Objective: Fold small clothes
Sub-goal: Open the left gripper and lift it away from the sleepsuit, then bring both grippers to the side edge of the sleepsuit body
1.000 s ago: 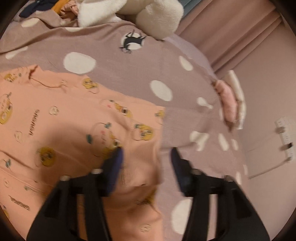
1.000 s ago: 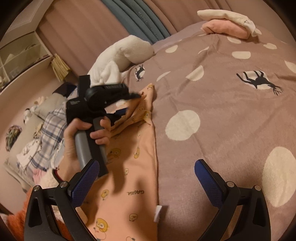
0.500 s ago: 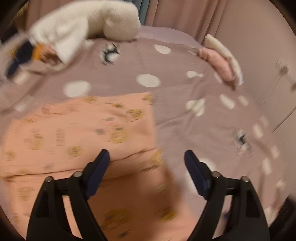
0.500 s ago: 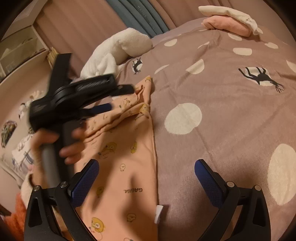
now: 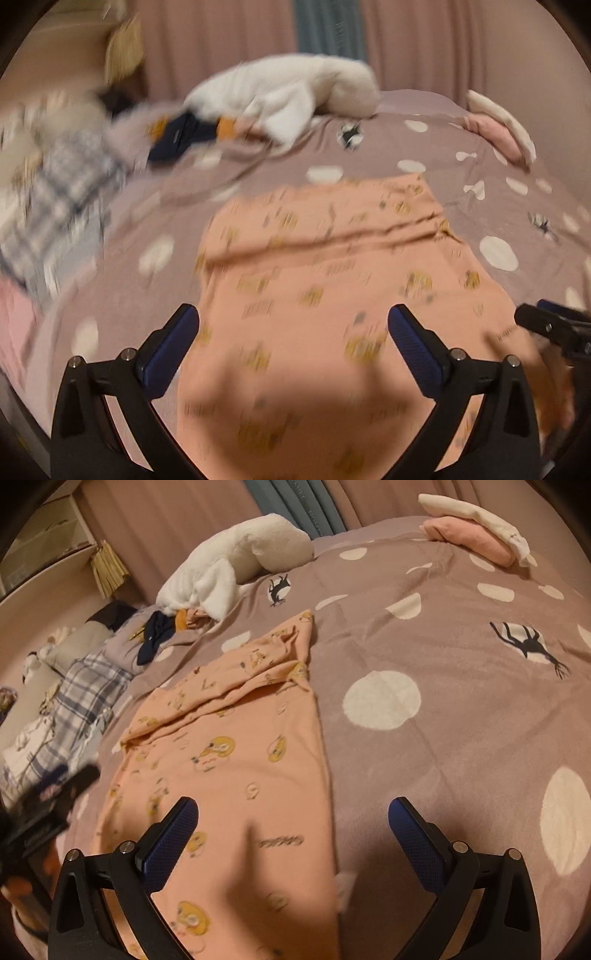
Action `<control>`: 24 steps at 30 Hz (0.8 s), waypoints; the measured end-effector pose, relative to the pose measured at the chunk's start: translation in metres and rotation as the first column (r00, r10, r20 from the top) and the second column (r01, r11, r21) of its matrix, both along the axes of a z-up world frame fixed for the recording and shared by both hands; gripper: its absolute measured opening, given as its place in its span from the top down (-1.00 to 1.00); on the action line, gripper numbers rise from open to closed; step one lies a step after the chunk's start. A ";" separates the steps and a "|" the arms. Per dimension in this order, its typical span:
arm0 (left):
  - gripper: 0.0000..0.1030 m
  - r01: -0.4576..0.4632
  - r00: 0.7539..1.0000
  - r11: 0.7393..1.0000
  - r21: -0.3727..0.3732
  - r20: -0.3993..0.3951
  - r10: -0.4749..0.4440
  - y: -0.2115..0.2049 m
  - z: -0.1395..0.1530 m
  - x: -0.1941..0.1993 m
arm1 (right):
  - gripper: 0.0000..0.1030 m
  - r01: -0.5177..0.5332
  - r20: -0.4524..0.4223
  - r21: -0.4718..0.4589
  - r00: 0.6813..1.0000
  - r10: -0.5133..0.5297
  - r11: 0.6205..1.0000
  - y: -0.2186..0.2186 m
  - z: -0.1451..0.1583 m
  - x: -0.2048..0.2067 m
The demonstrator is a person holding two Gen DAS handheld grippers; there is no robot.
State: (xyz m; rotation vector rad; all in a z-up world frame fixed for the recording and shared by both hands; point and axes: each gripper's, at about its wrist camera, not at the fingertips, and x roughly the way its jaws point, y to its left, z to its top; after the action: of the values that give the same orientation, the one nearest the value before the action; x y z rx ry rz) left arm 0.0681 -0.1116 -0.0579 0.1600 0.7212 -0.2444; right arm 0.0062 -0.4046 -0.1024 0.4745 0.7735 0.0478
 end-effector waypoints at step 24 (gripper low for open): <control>-0.98 -0.138 0.951 0.933 -0.332 -0.306 0.031 0.095 -0.051 -0.071 | -0.98 0.016 -0.193 -0.008 0.981 -0.017 1.000 0.041 -0.010 -0.079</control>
State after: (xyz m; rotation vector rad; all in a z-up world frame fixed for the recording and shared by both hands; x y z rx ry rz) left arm -0.0026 -0.0165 -0.1094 -0.2543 0.9683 -0.3133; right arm -0.0730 -0.3631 -0.1120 0.4838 0.9601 -0.0168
